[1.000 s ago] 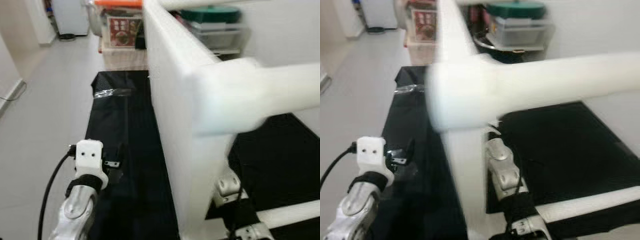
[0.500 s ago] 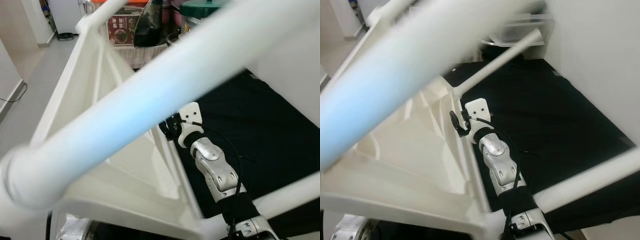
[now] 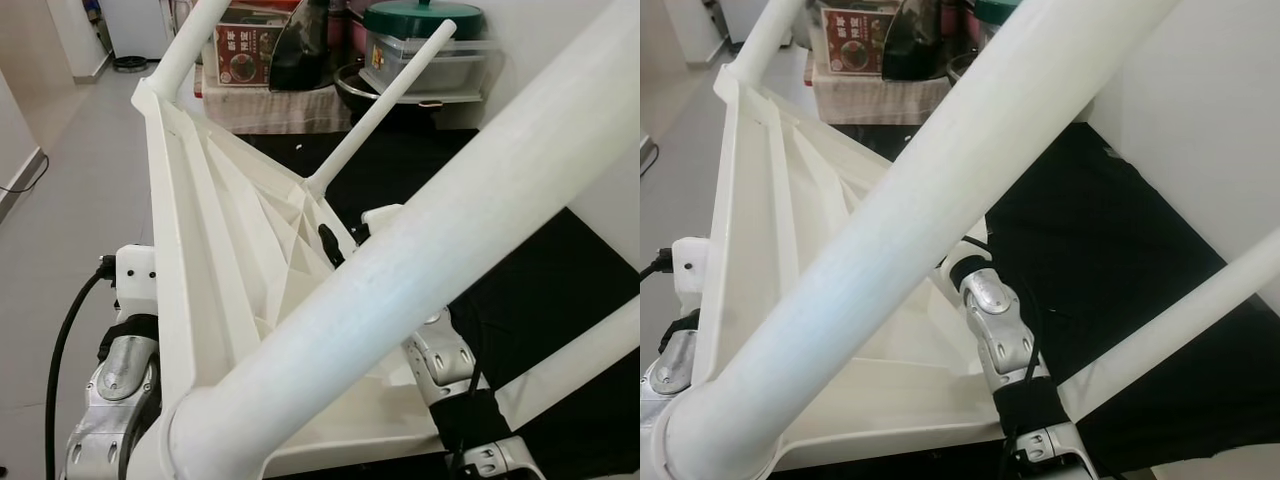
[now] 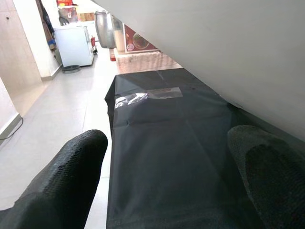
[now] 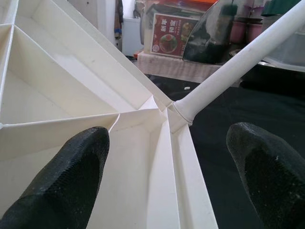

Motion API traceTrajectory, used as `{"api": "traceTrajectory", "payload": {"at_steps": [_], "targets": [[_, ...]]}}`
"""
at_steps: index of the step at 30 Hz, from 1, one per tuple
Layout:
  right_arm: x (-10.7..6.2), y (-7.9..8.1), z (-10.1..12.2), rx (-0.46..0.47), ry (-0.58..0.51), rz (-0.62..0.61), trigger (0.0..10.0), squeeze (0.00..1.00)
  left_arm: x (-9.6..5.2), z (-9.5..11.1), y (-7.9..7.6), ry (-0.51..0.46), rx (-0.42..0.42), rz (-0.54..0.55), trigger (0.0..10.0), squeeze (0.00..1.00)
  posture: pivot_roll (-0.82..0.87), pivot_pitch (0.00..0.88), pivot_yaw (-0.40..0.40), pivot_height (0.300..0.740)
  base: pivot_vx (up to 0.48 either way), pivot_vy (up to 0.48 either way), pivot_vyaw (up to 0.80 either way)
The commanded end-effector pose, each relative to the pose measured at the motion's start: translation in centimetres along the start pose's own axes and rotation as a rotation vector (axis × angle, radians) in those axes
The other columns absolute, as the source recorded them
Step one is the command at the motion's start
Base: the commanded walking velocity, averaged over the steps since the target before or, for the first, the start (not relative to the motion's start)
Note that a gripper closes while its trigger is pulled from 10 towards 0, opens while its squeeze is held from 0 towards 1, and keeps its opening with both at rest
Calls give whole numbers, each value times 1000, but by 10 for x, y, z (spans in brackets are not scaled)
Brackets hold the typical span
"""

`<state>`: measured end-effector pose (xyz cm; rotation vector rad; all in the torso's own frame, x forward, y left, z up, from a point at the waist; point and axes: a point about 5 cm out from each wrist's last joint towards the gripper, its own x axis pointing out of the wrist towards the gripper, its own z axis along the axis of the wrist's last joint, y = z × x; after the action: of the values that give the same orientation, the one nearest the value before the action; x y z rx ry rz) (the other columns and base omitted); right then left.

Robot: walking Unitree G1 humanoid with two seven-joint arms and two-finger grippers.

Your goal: Building children table

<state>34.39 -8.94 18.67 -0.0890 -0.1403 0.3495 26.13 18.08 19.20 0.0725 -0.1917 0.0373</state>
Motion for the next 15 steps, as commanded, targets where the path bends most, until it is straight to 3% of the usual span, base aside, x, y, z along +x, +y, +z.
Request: {"api": "traceTrajectory", "payload": {"at_steps": [1,6,8,11,14,15], "targets": [[-3,11,-13,68,54,28,10000,0,3,19,-14,-80,-12,-62,10000,0,168,70,-39,740,0,0,0],[0,9,-11,107,55,21,10000,0,8,25,-18,-103,-33,-82,10000,0,170,64,-43,740,0,0,0],[4,5,-6,97,58,-5,10000,0,20,38,-27,-138,-106,-163,10000,0,170,62,-46,740,0,0,0],[7,-1,-4,84,74,-44,10000,0,26,45,-32,-159,-139,-210,10000,0,167,59,-46,740,0,0,0],[8,-14,-4,66,108,-122,10000,0,35,55,-38,-189,-165,-273,10000,0,162,57,-45,740,0,0,0],[6,-38,-8,24,156,-240,10000,0,47,68,-42,-227,-168,-312,10000,0,153,52,-42,740,0,0,0]]}}
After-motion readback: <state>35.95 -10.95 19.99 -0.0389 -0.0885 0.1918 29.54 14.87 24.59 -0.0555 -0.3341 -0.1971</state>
